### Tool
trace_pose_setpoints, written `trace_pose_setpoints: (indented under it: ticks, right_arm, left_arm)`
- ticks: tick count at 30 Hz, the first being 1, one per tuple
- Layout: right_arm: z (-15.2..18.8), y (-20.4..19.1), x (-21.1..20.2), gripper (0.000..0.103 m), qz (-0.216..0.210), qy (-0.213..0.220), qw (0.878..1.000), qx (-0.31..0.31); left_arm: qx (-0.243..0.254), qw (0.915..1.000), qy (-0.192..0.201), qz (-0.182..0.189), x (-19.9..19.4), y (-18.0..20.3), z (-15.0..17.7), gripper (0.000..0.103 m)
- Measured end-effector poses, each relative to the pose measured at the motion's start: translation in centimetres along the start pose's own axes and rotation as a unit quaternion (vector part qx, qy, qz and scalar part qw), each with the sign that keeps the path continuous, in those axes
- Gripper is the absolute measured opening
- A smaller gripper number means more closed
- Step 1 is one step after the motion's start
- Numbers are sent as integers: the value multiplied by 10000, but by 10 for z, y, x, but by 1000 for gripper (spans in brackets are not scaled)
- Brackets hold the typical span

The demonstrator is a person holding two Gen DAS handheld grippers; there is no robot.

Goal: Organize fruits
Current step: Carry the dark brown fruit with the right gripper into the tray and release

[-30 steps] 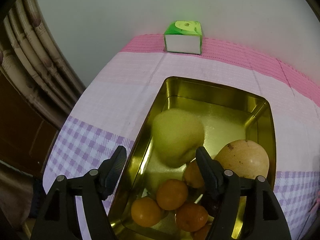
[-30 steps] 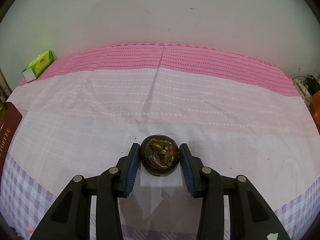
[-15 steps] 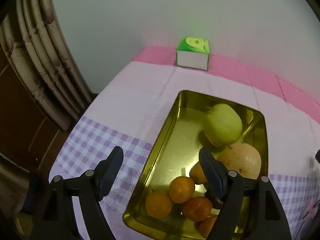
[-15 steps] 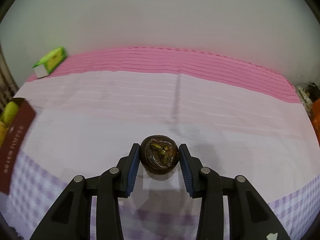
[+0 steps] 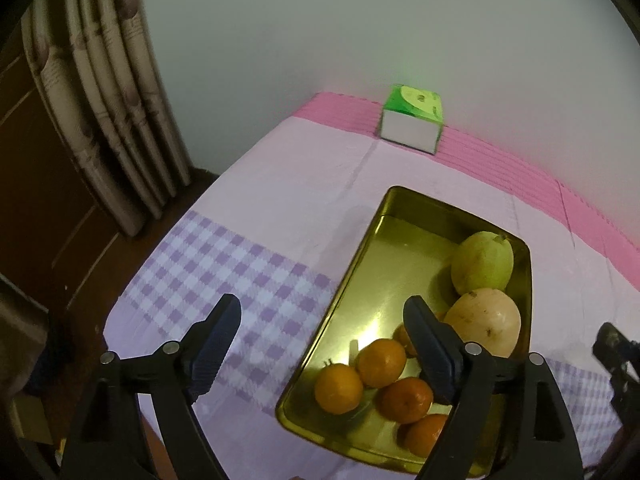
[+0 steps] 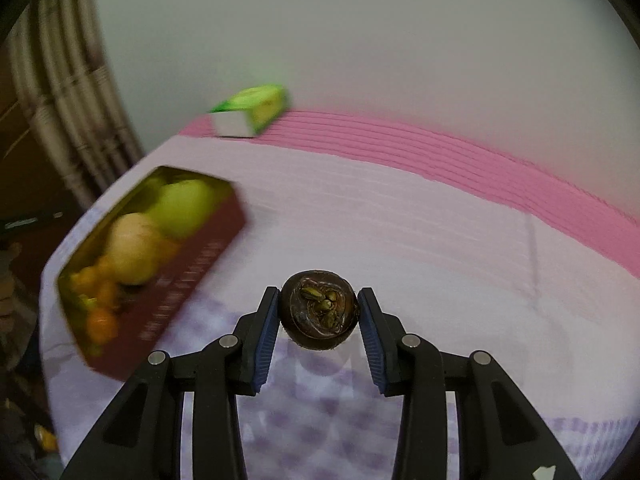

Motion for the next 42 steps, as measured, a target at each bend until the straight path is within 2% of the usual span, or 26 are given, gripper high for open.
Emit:
trace_pose_setpoints:
  ticks: [9, 18, 26, 37, 42]
  right_arm:
    - [-6, -93, 33, 37, -803, -323, 9932, -773]
    - [9, -139, 64, 37, -1098, -752, 9845, -1143]
    - [14, -143, 84, 37, -1071, -939, 9829, -1168]
    - [11, -142, 105, 37, -752, -1122, 9826, -1274]
    - [6, -139, 109, 37, -649, -1071, 9840, -1270]
  left_arm:
    - [-166, 9998, -69, -5, -11, -21, 7, 84]
    - [-197, 9997, -170, 40, -19, -34, 18, 84]
    - [-228, 9995, -211, 52, -25, -38, 29, 84]
    - [-77, 9998, -168, -26, -27, -33, 35, 84]
    - [16, 9998, -200, -53, -26, -29, 37, 84]
Point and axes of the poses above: each gripper's, at about its wrist camera, not at the fingertips, and x roughly the way its jaws point, y to its right, z to its underside, the point moved 6 cm from there along x, roughly the way its jaws point, and after that the axes turned 15 degrees about -z, right-handed, at the moved point
